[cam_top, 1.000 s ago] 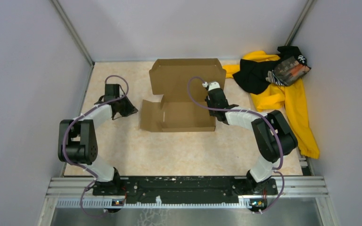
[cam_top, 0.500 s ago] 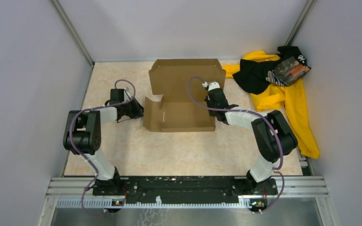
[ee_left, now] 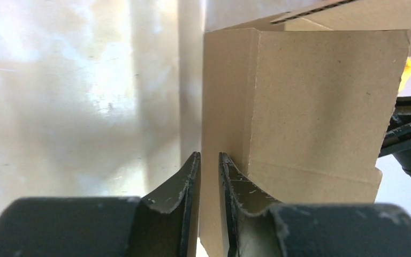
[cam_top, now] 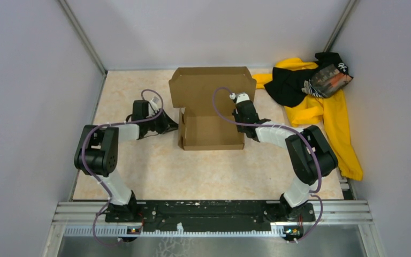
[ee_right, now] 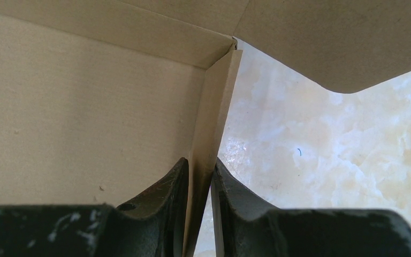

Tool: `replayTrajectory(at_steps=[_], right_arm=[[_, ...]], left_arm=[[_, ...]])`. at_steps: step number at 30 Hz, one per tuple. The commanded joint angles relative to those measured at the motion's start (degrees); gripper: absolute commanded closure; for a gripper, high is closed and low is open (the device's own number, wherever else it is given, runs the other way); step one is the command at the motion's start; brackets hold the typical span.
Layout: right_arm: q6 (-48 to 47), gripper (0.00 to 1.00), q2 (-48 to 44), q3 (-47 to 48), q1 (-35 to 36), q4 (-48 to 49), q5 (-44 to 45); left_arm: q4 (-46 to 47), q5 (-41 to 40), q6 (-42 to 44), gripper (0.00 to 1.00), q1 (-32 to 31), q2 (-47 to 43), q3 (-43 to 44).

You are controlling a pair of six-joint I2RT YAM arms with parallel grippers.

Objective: Fold the paper box

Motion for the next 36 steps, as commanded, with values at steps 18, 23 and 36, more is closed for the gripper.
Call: replayTrajectory(at_steps=[18,23,36], right_arm=[[0.98,0.78,-3.02,1.09,1.32,0.97,0.04],[0.98,0.78,-3.03,1.13,1.38,0.97,0.08],[0.71,0.78,-2.97,1.77,1.35,0.70,0.12]], left_arm=[[-4.69,-4.50,3.03,0.54,-7.68,-3.35,4.98],[-6.88,-6.12,3.81,0.52,-7.83,-4.83,5.43],[-9.75,-7.44,4.87,0.55,-7.83,-7.66,5.67]])
